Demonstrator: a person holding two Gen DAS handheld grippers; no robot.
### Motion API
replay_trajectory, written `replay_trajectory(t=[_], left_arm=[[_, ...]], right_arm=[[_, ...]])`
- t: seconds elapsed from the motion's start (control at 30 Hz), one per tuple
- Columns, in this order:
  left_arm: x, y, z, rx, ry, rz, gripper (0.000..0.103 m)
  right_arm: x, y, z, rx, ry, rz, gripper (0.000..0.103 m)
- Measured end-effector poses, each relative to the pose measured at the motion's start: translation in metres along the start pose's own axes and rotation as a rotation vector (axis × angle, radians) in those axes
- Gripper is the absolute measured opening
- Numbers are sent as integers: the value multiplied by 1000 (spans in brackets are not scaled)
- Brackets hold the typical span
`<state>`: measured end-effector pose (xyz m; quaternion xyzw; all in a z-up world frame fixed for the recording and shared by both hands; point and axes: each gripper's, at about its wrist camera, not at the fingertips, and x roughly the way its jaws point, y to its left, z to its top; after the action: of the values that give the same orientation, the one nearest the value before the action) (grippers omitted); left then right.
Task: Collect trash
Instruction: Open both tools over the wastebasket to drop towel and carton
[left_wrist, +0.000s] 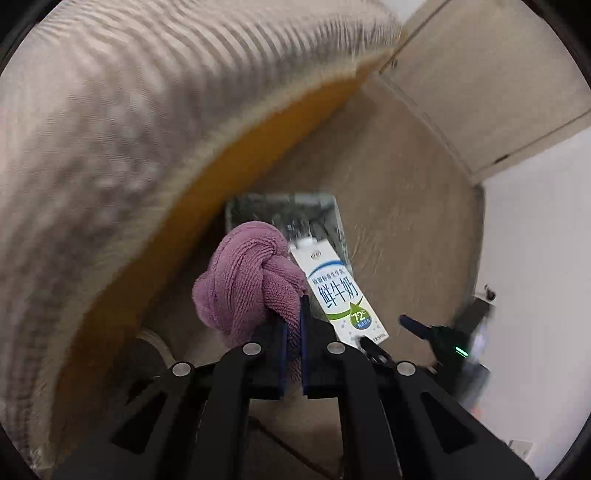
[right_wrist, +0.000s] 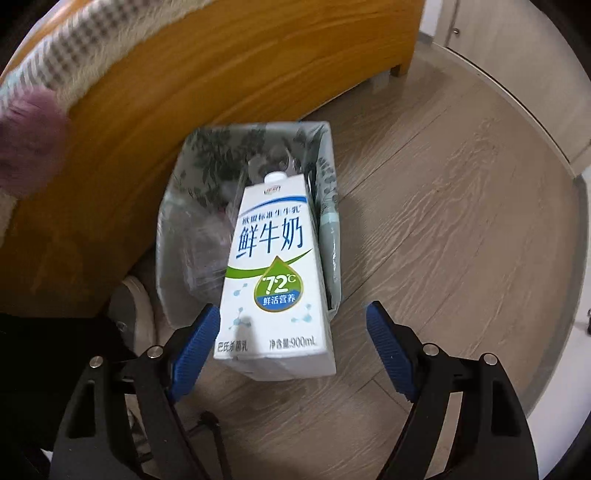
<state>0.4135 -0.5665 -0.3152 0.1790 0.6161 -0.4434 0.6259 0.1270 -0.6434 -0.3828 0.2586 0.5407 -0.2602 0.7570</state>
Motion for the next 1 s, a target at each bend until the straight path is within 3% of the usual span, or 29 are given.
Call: replay_trajectory(t=[0.13, 0.17, 0.2, 0.23, 0.27, 0.33, 0.43, 0.57, 0.83, 1.0], left_arm=[[69, -27, 33, 104, 43, 65, 4], [87, -30, 38, 130, 52, 78, 16], [110, -29, 44, 148, 80, 89, 56], [126, -27, 48, 142, 110, 99, 77], [146, -18, 48, 124, 138, 132, 86], [160, 3, 45, 51, 129, 159, 85], [163, 20, 38, -37, 200, 104, 85], [138, 14, 31, -4, 139, 96, 86], [104, -4, -1, 13, 120, 82, 86], [68, -6, -31, -14, 69, 92, 86]], right_arm=[[-15, -8, -3, 35, -36, 31, 78], [-16, -11, -3, 45, -38, 38, 78], [-16, -14, -3, 58, -37, 45, 78], [-14, -15, -4, 65, -32, 50, 78], [-12, -16, -4, 69, -23, 53, 78], [-8, -18, -5, 72, -8, 41, 78], [-3, -21, -4, 75, -8, 42, 78], [-3, -20, 0, 87, -17, 42, 78], [-34, -2, 6, 38, -64, 24, 78], [-50, 4, 2, 2, -20, -24, 78]])
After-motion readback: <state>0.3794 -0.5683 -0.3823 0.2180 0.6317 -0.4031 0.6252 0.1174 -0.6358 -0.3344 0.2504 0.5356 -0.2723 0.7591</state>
